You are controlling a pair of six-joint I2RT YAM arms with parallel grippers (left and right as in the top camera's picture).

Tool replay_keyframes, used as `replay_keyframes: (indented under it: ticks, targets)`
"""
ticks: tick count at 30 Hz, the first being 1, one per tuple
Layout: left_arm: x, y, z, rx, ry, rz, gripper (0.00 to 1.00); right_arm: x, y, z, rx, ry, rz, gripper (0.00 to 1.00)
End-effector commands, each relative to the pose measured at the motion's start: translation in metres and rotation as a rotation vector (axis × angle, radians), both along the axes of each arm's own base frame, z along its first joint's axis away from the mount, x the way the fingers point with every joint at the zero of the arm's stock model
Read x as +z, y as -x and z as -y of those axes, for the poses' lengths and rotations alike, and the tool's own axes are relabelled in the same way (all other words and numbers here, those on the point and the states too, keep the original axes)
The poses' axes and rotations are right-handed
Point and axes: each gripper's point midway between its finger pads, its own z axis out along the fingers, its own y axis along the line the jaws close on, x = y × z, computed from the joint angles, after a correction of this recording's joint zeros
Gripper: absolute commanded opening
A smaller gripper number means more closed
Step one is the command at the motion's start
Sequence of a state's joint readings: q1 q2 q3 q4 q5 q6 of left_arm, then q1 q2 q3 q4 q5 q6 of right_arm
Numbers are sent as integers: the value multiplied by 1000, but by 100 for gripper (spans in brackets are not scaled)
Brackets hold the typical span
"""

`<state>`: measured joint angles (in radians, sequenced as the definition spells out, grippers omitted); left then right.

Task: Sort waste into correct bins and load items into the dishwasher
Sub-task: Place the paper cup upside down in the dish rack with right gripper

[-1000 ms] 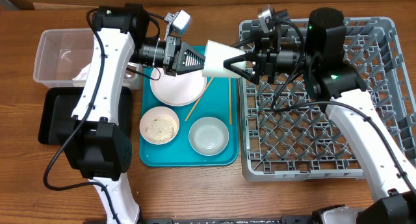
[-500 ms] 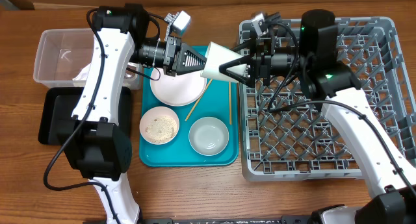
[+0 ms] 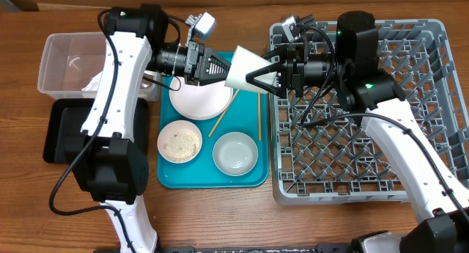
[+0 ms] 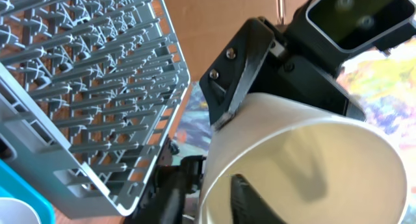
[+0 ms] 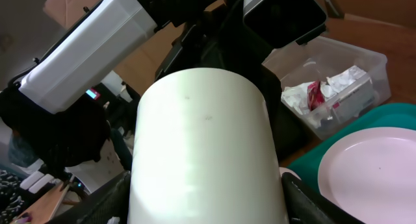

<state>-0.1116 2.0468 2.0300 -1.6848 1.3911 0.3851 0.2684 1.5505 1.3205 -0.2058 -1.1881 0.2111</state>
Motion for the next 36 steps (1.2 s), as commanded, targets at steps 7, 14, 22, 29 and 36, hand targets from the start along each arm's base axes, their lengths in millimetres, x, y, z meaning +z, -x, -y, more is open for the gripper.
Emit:
replay_keyframes:
  ticks: [7,14,22,29,36]
  targets:
    - [3,-8,-1,10,21,64,50,3,-25,33,-112,-11,-105,58]
    - [-33,-34,-28,54,-189,204,56,-18,-34,72,-313,74,-284,58]
    - [-85,-65,-65,150,-580,232,58,-71,10,125,-672,412,-554,58]
    - [-104,-78,-89,204,-759,245,58,-121,80,163,-880,802,-805,59]
    - [-112,-81,-102,239,-851,217,59,-143,115,156,-906,1035,-866,62]
